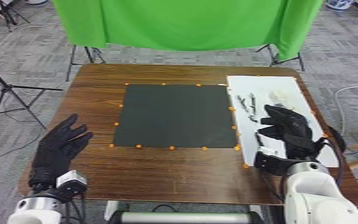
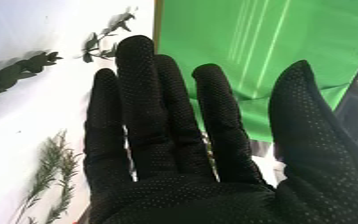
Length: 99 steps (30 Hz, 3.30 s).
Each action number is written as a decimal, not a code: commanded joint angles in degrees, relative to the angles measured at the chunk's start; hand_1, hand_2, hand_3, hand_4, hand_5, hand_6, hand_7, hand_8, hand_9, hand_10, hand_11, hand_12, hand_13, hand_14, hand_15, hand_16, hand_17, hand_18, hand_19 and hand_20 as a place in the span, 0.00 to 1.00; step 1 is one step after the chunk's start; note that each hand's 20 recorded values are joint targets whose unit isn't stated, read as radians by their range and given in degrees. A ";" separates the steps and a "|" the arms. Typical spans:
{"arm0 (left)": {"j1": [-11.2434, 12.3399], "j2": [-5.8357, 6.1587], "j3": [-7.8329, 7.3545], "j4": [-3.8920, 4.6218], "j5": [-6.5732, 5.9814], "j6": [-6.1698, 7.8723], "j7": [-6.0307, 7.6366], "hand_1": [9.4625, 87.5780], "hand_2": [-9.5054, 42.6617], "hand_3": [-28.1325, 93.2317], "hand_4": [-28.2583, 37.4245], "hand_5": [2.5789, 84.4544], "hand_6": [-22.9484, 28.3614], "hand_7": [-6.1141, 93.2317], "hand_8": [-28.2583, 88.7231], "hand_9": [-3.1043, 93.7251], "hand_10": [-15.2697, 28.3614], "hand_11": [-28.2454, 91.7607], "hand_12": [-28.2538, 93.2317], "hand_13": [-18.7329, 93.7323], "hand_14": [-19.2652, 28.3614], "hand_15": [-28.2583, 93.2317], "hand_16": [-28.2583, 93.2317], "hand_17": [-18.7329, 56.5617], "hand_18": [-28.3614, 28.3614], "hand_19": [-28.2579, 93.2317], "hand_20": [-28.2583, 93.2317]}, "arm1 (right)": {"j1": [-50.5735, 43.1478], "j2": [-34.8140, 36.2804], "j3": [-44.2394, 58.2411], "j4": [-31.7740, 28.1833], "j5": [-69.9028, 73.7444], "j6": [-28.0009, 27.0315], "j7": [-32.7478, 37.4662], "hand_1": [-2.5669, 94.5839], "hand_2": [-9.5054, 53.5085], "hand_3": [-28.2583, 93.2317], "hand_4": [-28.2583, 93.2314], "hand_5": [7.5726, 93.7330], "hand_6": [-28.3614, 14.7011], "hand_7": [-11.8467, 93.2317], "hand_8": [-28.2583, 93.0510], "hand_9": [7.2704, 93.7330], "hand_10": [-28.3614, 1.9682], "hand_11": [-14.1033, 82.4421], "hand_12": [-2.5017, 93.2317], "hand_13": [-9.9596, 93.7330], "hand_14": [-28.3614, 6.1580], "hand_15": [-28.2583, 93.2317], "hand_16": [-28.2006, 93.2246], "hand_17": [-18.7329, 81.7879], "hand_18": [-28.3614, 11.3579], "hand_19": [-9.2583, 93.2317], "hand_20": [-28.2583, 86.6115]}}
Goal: Arrange flowers
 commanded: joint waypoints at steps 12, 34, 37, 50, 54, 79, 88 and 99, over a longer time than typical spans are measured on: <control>0.65 -0.67 -0.05 -0.15 0.39 -0.76 -1.20 0.19 0.28 0.90 0.09 0.39 0.61 0.21 0.15 0.38 0.81 0.46 0.31 0.39 0.96 0.63 0.15 0.14 0.89 0.72 0.19 | -1.60 0.55 0.82 -0.60 0.34 0.38 -0.89 0.25 0.31 0.99 0.01 0.46 0.54 0.35 0.09 0.53 0.38 0.42 0.14 0.60 0.34 0.71 0.28 0.36 0.21 0.80 0.40; 1.09 -1.08 -0.60 -0.10 0.44 -1.16 -1.63 0.19 0.28 0.90 0.09 0.39 0.61 0.21 0.15 0.38 0.81 0.47 0.31 0.39 0.96 0.63 0.15 0.14 0.89 0.72 0.19 | 4.69 0.83 -4.83 -1.66 -52.48 -17.72 49.69 0.31 0.08 0.95 0.03 0.65 0.51 0.45 0.08 0.70 0.39 0.83 0.24 0.77 0.48 0.93 0.33 0.49 0.12 0.98 0.42; 1.02 -0.99 -0.65 -0.19 0.61 -1.13 -1.75 0.19 0.28 0.90 0.09 0.39 0.61 0.21 0.15 0.38 0.81 0.47 0.31 0.39 0.96 0.63 0.15 0.14 0.89 0.72 0.19 | 3.69 1.36 -4.74 -1.79 -54.10 -20.93 50.16 0.32 0.07 0.95 0.03 0.65 0.51 0.45 0.08 0.70 0.38 0.83 0.25 0.77 0.49 0.94 0.34 0.50 0.11 1.00 0.44; 0.96 -0.63 -0.82 -0.36 0.40 -0.84 -1.40 0.19 0.28 0.90 0.09 0.39 0.61 0.21 0.15 0.38 0.81 0.46 0.31 0.39 0.96 0.63 0.15 0.14 0.89 0.72 0.19 | 4.75 2.36 -7.74 -0.35 -56.88 -29.66 50.12 0.32 0.07 0.95 0.03 0.66 0.50 0.43 0.09 0.69 0.34 0.82 0.25 0.77 0.50 0.95 0.33 0.49 0.10 1.00 0.44; 1.20 -0.61 -1.11 -0.44 0.40 -0.89 -1.30 0.19 0.28 0.90 0.09 0.39 0.61 0.21 0.15 0.38 0.81 0.46 0.31 0.39 0.96 0.63 0.15 0.14 0.89 0.72 0.19 | 5.78 2.59 -9.29 0.62 -57.97 -31.42 50.83 0.32 0.06 0.95 0.03 0.66 0.50 0.43 0.09 0.69 0.33 0.82 0.24 0.77 0.50 0.95 0.33 0.49 0.10 1.00 0.43; 0.91 -0.30 -0.73 -0.23 0.19 -0.32 -0.53 0.19 0.28 0.91 0.09 0.39 0.61 0.22 0.15 0.38 0.81 0.47 0.31 0.39 0.96 0.63 0.15 0.14 0.90 0.72 0.20 | 11.39 4.45 -19.55 6.00 -66.74 -38.39 52.70 0.33 0.06 0.95 0.03 0.66 0.51 0.43 0.09 0.67 0.33 0.80 0.24 0.75 0.49 0.93 0.32 0.47 0.11 1.00 0.38; 0.79 -0.34 -0.68 -0.12 0.22 -0.39 -0.61 0.19 0.28 0.91 0.09 0.39 0.61 0.22 0.15 0.38 0.81 0.47 0.31 0.39 0.95 0.63 0.15 0.14 0.90 0.72 0.20 | 12.02 3.82 -20.60 6.99 -66.89 -42.52 52.49 0.33 0.06 0.95 0.02 0.66 0.51 0.43 0.09 0.66 0.33 0.80 0.24 0.75 0.49 0.92 0.32 0.47 0.11 1.00 0.37; 0.64 -0.31 -0.67 -0.15 0.22 -0.32 -0.79 0.19 0.28 0.91 0.09 0.39 0.61 0.22 0.15 0.38 0.81 0.47 0.31 0.39 0.95 0.63 0.15 0.14 0.90 0.72 0.20 | 14.44 2.78 -24.12 10.36 -66.24 -47.53 52.86 0.35 0.04 0.96 0.02 0.66 0.52 0.43 0.09 0.65 0.32 0.79 0.23 0.74 0.49 0.92 0.32 0.46 0.11 1.00 0.36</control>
